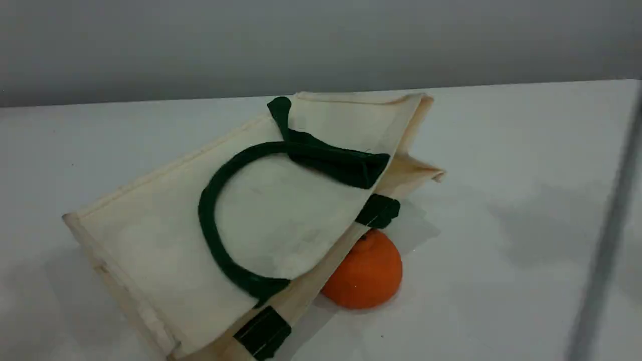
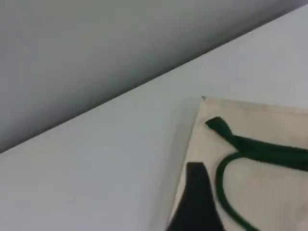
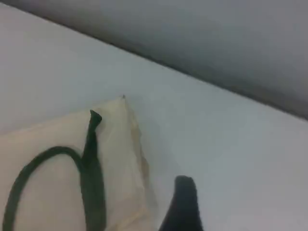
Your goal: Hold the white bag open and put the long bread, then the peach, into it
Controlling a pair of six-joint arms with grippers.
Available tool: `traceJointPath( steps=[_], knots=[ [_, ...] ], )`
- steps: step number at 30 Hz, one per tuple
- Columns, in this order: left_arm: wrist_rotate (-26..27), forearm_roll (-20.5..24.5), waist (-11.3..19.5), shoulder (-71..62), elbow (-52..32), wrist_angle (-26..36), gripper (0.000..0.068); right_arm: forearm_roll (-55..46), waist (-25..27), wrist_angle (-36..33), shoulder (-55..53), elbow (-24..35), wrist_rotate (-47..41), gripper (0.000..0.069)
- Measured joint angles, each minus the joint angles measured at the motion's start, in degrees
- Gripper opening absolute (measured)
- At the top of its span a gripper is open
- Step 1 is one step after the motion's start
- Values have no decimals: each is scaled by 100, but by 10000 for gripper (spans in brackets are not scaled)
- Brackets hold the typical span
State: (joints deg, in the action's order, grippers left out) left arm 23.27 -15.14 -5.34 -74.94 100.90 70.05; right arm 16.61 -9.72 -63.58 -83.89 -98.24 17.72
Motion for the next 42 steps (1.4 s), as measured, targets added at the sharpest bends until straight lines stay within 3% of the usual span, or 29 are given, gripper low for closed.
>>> traceJointPath(
  steps=[13,19,33,42],
  knots=[
    [-176,191,0,1862,-1476,-3,505,-39,0,-640,2395,54,-771,549],
    [-568,177,0,2912,-2408,-2,505,-44,-6,-654,3611,579,-930,544],
    [-790,170,0,5763,-4750,-2,505,-82,-6,-636,6270,2936,-1077,542],
    [-796,164,0,6612,-6007,-5,505,-891,-6,-639,7199,4788,-1223,542]
  ],
)
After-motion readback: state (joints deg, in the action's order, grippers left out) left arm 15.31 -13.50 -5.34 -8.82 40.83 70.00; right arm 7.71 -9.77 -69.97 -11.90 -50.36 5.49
